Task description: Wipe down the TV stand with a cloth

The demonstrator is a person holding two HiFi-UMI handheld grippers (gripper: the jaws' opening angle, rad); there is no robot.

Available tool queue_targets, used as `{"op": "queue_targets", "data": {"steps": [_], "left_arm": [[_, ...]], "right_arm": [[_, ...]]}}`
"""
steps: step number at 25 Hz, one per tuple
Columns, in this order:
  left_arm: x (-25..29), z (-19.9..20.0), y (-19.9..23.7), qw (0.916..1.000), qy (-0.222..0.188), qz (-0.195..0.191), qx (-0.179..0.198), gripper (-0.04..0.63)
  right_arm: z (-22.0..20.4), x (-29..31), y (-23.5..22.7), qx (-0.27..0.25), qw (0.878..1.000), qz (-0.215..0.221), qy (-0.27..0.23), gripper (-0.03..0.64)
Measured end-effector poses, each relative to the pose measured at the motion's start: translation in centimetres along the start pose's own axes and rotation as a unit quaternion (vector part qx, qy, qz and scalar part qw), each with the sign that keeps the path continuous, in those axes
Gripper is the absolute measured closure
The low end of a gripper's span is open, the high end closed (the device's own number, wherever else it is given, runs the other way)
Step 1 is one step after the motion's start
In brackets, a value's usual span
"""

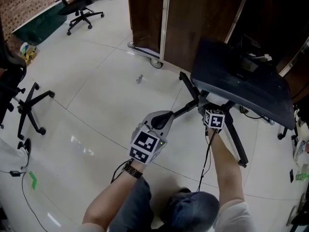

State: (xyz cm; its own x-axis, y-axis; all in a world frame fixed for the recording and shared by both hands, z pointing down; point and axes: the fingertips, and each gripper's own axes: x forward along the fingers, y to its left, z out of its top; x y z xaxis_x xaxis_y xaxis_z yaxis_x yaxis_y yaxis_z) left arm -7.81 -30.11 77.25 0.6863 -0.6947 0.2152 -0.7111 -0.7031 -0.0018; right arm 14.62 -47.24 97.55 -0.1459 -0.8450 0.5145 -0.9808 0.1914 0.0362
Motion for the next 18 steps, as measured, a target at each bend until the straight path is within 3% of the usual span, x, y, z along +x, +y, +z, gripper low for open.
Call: {"op": "queue_targets", "data": {"steps": [2, 4, 9, 12, 15, 18], "left_arm": [[0.9, -1.1, -0.7, 0.9999, 0.012, -0.011, -0.002, 0.572], [1.9, -1.5, -1.3, 0.9996, 0.021, -0.02, -0.002, 0.572], [4.9, -1.4, -3.3, 0.9985, 0.022, -0.051, 0.005, 0.572], [6.8, -1.6, -4.1, 0.9972, 0.025, -0.069, 0.015, 0.572], [8.8, -1.6, -3.8, 0.9963, 0.029, -0.075, 0.029, 0.572], [10.1, -2.1, -3.4, 0.9965, 0.035, -0.072, 0.022, 0.572]], "right_arm": [[-3.1, -0.5, 0.5, 0.004, 1.0, 0.007, 0.018, 0.611], [-3.1, -1.5, -0.8, 0.012, 1.0, 0.001, 0.002, 0.611], [5.9, -8.9, -10.6, 0.001, 0.987, -0.096, -0.127, 0.611], [7.8, -14.3, -15.7, -0.004, 0.973, -0.148, -0.176, 0.611], [7.0, -15.1, -19.3, -0.009, 0.968, -0.177, -0.177, 0.611], [5.5, -11.2, -22.3, 0.0, 0.972, -0.187, -0.139, 0.611]]}}
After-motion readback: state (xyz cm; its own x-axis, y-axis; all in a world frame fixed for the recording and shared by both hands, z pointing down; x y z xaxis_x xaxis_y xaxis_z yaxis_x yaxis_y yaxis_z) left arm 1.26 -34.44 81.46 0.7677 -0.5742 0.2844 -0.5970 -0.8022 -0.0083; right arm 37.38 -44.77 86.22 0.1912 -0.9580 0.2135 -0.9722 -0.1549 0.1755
